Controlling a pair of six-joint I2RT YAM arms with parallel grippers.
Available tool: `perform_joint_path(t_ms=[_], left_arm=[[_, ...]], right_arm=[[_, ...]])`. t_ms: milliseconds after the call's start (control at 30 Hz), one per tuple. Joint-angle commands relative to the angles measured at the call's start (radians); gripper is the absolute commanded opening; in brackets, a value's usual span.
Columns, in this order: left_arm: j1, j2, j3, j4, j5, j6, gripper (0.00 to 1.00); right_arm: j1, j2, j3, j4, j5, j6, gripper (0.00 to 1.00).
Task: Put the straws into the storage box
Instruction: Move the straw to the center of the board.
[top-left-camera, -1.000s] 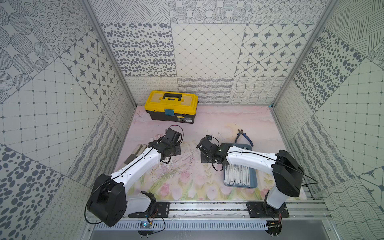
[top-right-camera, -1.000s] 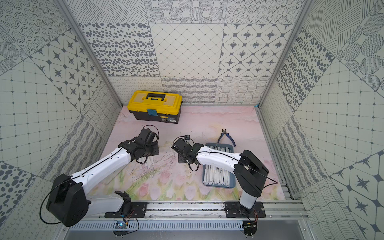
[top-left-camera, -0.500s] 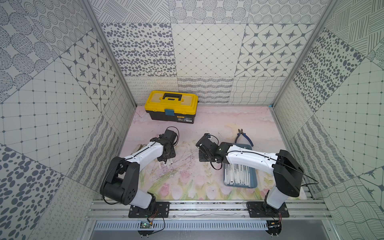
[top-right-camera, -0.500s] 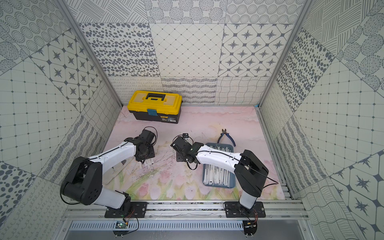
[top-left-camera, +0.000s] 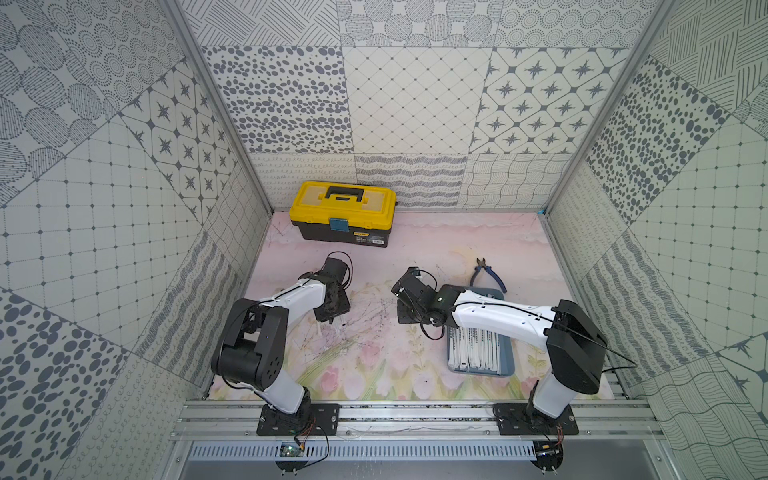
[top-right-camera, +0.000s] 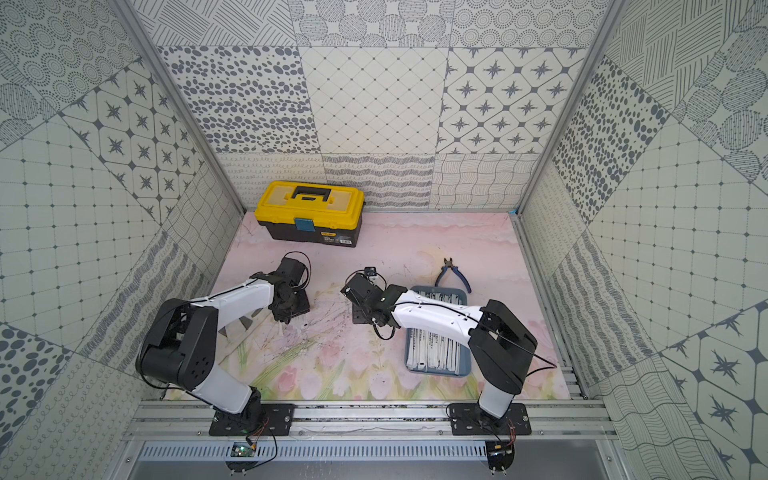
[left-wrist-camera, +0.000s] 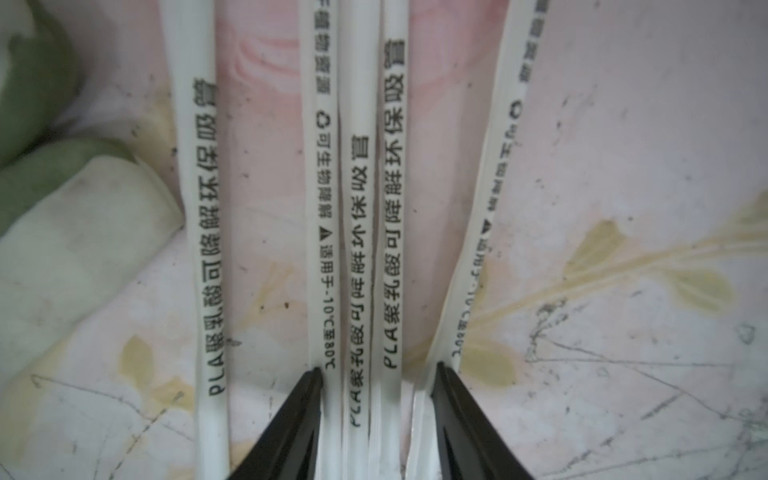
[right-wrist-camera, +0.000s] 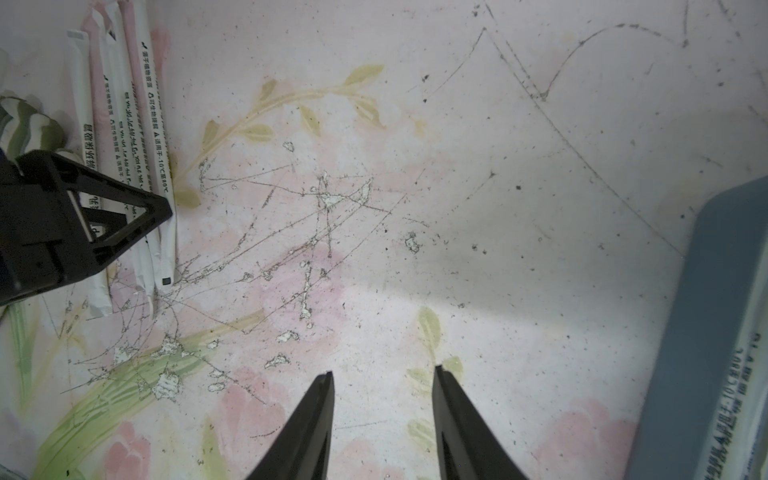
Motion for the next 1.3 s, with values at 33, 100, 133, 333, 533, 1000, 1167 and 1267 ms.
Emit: perform_joint_path(t_ms=[33, 100, 133, 333, 533, 1000, 1167, 1267], left_arm=[[-0.007, 0.009, -0.047, 0.098, 0.139, -0.021, 0.39], [-0.029, 0.005, -0.057, 0.109, 0.155, -0.028, 0.36], [-0.044, 0.005, -0.058, 0.113, 0.168, -0.032, 0.35], [-0.176, 0.037, -0.047, 0.109, 0.197, -0.073, 0.30], [-0.314, 0.014, -0.051, 0.109, 0.245, -0.165, 0.28], [-0.543, -0.265, 0.006, -0.132, 0.126, -0.266, 0.39], [-0.382, -0.402, 0.024, -0.239, 0.057, -0.154, 0.44], [-0.295, -0.424, 0.026, -0.236, 0.051, -0.097, 0.45]], right_arm=[[0.005, 0.020, -0.007, 0.034, 0.000, -0.009, 0.44], [0.005, 0.022, -0.005, 0.034, 0.000, -0.012, 0.44], [0.005, 0.023, -0.004, 0.035, 0.000, -0.012, 0.44], [0.005, 0.026, 0.002, 0.030, 0.001, -0.015, 0.44], [0.003, 0.023, -0.001, 0.023, 0.017, -0.019, 0.44], [-0.067, -0.043, -0.032, -0.001, 0.051, -0.026, 0.45], [-0.080, 0.024, 0.032, -0.048, 0.002, -0.126, 0.45], [-0.078, 0.085, 0.098, -0.092, -0.031, -0.186, 0.44]])
